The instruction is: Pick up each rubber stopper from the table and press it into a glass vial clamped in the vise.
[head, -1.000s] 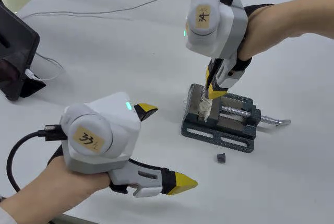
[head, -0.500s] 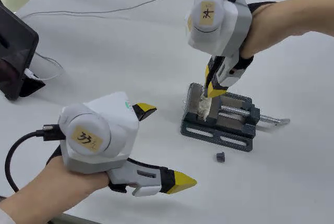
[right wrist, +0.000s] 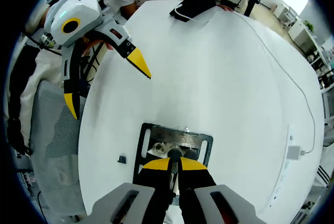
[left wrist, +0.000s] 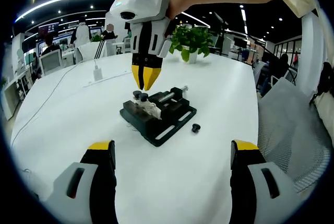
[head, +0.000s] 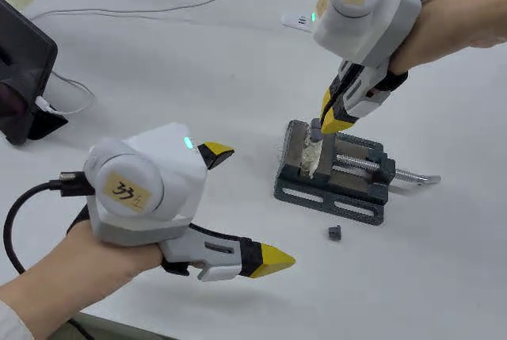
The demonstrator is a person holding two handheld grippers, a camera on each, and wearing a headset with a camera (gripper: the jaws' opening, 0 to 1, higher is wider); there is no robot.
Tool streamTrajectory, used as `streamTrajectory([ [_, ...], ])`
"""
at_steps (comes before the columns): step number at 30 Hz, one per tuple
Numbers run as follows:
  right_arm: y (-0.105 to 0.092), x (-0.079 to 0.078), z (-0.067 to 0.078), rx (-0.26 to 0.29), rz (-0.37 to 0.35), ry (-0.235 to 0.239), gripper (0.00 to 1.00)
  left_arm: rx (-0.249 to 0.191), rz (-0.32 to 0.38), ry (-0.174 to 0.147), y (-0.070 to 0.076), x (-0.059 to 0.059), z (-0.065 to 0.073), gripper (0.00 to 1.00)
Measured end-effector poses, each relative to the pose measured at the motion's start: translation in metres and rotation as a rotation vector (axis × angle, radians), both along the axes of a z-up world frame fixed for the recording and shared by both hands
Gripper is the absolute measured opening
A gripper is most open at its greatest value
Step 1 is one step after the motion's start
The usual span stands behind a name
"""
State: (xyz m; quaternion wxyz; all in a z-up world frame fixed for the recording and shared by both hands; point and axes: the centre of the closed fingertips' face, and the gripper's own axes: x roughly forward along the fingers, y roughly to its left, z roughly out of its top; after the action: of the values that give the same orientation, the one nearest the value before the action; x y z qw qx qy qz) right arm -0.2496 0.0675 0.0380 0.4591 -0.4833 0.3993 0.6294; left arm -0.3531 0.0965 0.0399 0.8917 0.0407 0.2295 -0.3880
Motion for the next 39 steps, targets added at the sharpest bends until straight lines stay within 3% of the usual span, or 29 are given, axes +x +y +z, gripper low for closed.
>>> streamTrajectory([
  [24,0.001,-0.0014,-0.0054,0.004,-0.011,0.012,0.0,-0.005,-0.014,0.027,-0.0037,-0.0045,-0.0086,0.9],
  [33,0.0014,-0.002,-0.0055,0.001,-0.011,-0.009,0.0,-0.009,-0.023,0.03,-0.0067,-0.0039,-0.0091,0.9],
  [39,0.0011,-0.0022,-0.0068,-0.003,0.037,-0.02,0.0,-0.029,-0.016,0.032,-0.0087,-0.0014,-0.0081,0.9],
])
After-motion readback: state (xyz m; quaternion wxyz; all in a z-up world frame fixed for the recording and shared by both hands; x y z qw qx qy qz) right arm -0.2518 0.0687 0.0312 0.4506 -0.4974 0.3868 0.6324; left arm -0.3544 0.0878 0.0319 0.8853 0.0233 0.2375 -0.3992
